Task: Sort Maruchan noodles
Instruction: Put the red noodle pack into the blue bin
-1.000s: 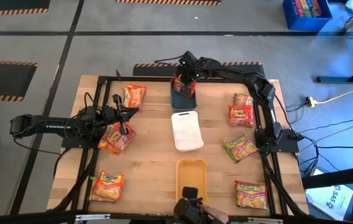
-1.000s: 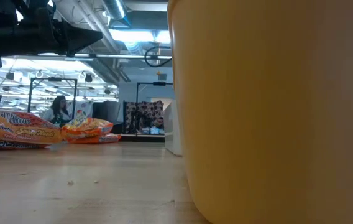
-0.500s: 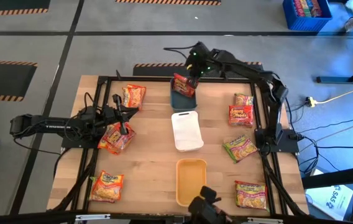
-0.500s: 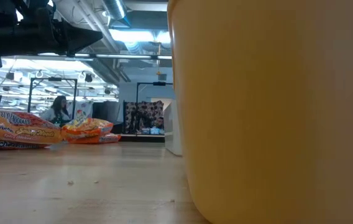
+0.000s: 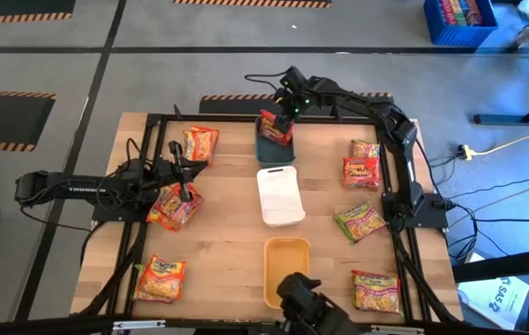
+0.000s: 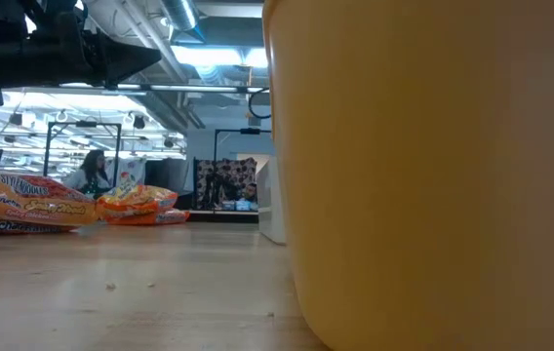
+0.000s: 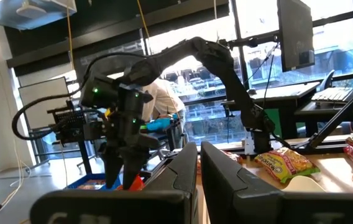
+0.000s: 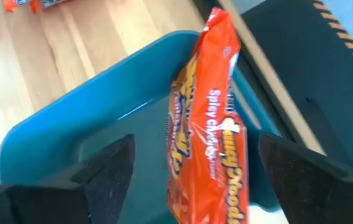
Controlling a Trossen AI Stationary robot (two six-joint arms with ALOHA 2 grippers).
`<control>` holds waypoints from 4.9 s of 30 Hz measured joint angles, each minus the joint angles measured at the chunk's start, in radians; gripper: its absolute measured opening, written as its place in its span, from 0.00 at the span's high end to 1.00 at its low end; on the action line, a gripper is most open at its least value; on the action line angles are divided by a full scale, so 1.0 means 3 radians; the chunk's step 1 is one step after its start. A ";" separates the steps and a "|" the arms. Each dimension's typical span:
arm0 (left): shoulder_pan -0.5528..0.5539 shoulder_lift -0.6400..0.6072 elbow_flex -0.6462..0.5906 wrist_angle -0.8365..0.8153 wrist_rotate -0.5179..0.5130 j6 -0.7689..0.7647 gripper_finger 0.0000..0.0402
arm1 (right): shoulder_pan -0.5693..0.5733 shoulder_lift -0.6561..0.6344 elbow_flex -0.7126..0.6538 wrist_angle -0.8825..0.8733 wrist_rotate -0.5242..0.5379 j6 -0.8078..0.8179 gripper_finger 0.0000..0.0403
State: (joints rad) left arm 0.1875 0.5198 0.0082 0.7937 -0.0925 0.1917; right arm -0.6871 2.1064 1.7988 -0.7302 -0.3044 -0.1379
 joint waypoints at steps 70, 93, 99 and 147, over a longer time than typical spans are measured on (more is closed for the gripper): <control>0.0000 0.0000 0.0000 0.0000 0.0000 0.0005 0.96 | 0.0394 0.0077 0.0537 -0.0402 0.0690 -0.1138 0.91; -0.0001 0.0000 0.0000 0.0001 0.0000 0.0043 0.96 | 0.0439 0.0113 0.0393 0.0043 0.0180 -0.2012 0.89; 0.0000 0.0001 0.0000 0.0000 0.0000 0.0017 0.96 | 0.0436 0.0139 0.0268 -0.0084 0.0566 -0.1946 0.89; 0.0692 0.3403 0.1836 -0.0961 -0.0067 -0.0880 0.96 | 0.0037 -0.0573 -0.0061 -0.0333 0.1290 -0.0868 0.89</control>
State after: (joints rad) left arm 0.3950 1.5407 0.5590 0.5055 -0.1125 -0.0723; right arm -0.6758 1.9346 1.7805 -0.8300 0.0827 -0.3984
